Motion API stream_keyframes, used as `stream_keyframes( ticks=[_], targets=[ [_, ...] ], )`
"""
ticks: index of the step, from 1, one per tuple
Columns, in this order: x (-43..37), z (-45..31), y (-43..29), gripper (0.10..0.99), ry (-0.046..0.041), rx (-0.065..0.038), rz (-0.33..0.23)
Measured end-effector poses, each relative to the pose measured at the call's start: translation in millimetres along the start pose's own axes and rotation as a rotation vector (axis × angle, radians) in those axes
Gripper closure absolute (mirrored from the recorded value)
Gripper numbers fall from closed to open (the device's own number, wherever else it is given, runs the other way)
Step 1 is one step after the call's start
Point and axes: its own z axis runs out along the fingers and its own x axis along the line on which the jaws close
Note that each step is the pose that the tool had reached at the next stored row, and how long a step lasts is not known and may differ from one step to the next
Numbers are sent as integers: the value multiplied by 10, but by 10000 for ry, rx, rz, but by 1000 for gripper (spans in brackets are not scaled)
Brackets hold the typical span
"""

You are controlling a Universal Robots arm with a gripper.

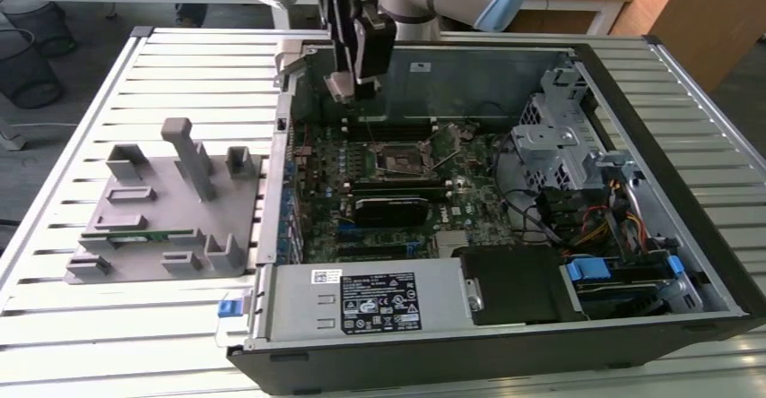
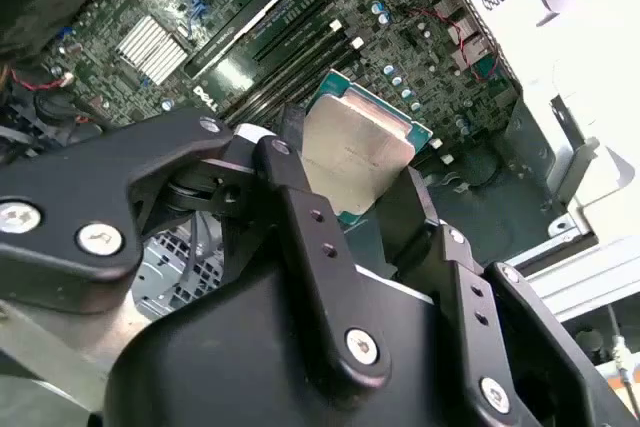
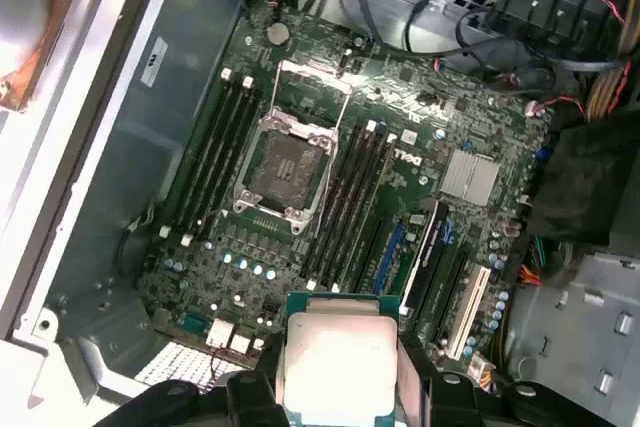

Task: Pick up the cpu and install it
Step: 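Place the cpu into insertion slot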

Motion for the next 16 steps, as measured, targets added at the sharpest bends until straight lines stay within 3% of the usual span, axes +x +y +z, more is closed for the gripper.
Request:
stream_keyframes(
  ticks=[3, 10, 14, 16],
  targets=[
    [1, 4, 0, 549, -18, 11, 364],
    [1, 22, 3, 549, -36, 16, 377],
    [-24, 64, 93, 549, -21, 12, 396],
    [-28, 78, 105, 549, -16, 10, 516]
  ],
)
